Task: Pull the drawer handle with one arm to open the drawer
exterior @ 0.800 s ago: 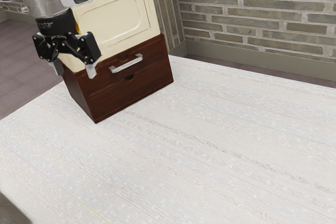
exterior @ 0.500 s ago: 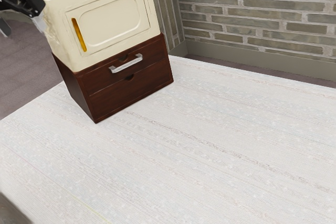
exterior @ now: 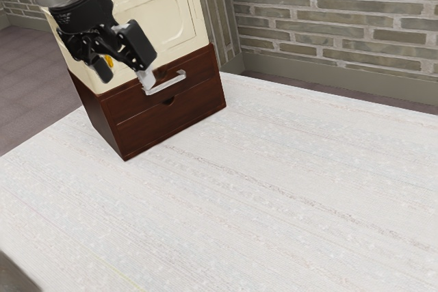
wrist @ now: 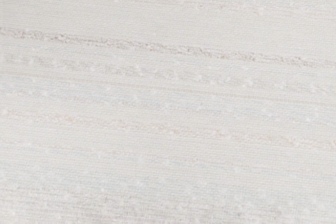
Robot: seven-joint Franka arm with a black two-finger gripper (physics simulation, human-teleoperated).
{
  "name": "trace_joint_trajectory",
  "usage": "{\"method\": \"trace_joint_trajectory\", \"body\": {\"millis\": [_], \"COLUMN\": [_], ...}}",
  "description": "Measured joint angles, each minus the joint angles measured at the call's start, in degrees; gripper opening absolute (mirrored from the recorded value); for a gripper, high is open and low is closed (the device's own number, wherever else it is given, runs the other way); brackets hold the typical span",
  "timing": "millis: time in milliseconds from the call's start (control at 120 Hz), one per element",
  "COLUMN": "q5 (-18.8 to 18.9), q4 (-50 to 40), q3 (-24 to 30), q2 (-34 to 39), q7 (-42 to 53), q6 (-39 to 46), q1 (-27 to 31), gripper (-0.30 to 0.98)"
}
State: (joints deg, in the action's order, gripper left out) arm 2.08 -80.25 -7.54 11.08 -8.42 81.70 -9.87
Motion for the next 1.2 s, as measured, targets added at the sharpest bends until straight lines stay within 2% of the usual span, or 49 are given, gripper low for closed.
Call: {"method": "trace_joint_trajectory", "body": {"millis": [50,125,200,250,333,425,575,683,817,1200], "q5": [0.2,-0.1,-1.2,-1.7,-0.9,3.7,11.9,15.2,16.7,17.2], "q4": [-10.8,-22.0,-28.2,-29.4,-30.0,-30.1,-30.0,-28.0,-24.0,-12.8], "q3": [2.2,3.7,3.8,3.7,4.5,6.7,7.3,7.1,6.8,6.8], "q2": [6.7,13.7,17.3,16.9,13.3,10.8,7.8,4.2,-1.9,-14.5], "q7": [-0.1,-0.3,-1.1,-0.8,1.6,4.6,9.3,12.1,15.0,21.6], "q6": [3.6,6.0,6.8,7.4,11.0,15.6,22.5,25.6,27.7,29.6], "q1": [3.0,4.3,4.7,4.7,4.6,4.3,4.3,4.8,7.0,14.3], "gripper": [0.68,0.69,0.69,0.69,0.69,0.69,0.69,0.69,0.69,0.69]}}
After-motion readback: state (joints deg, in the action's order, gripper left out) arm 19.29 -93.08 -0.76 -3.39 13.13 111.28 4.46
